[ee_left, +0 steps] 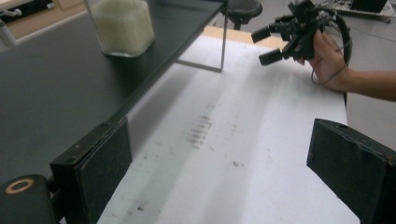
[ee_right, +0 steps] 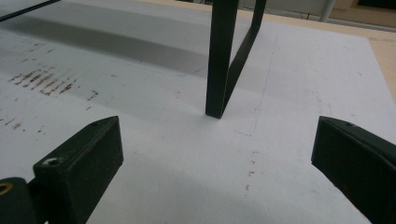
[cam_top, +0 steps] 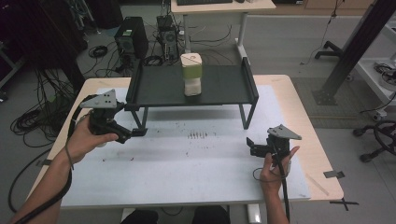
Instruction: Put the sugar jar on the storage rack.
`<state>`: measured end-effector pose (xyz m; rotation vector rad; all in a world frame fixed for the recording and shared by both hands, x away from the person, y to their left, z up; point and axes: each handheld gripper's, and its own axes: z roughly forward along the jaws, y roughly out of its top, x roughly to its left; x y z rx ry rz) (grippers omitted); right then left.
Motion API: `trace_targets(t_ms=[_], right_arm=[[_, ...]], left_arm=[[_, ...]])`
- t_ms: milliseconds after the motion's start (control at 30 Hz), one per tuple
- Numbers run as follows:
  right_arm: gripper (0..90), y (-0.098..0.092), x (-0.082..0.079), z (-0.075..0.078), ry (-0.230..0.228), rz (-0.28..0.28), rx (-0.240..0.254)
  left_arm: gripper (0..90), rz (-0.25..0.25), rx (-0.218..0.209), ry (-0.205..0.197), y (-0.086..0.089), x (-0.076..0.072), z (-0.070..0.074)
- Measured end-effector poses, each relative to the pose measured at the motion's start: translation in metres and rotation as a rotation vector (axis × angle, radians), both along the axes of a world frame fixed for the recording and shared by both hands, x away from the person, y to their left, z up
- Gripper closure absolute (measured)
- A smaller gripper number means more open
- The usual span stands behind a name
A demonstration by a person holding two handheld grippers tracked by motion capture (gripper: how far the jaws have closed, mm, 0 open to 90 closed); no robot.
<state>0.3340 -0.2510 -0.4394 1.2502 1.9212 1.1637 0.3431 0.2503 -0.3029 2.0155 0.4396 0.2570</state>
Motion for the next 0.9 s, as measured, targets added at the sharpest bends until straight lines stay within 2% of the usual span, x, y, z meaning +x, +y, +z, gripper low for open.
trace_targets(t_ms=[167, 333, 600, 800, 900], right_arm=[[2.0, 0.001, -0.001, 0.000, -0.001, 0.002, -0.009], [2.0, 0.001, 0.000, 0.000, 0.005, 0.000, -0.013], [2.0, 0.002, 0.000, 0.000, 0.010, -0.004, -0.021], [2.0, 0.003, -0.001, 0.001, 0.003, -0.003, -0.029], [2.0, 0.002, -0.001, 0.001, 0.001, -0.005, -0.027]], left_arm=[[6.9, -0.002, 0.009, 0.007, 0.002, -0.005, -0.010], [6.9, -0.011, 0.026, 0.003, 0.004, -0.009, -0.014], [6.7, -0.013, 0.006, 0.001, 0.010, -0.011, -0.020], [6.7, -0.022, 0.021, -0.006, 0.010, -0.013, -0.022], [6.5, -0.015, 0.012, -0.007, 0.012, -0.013, -0.022]])
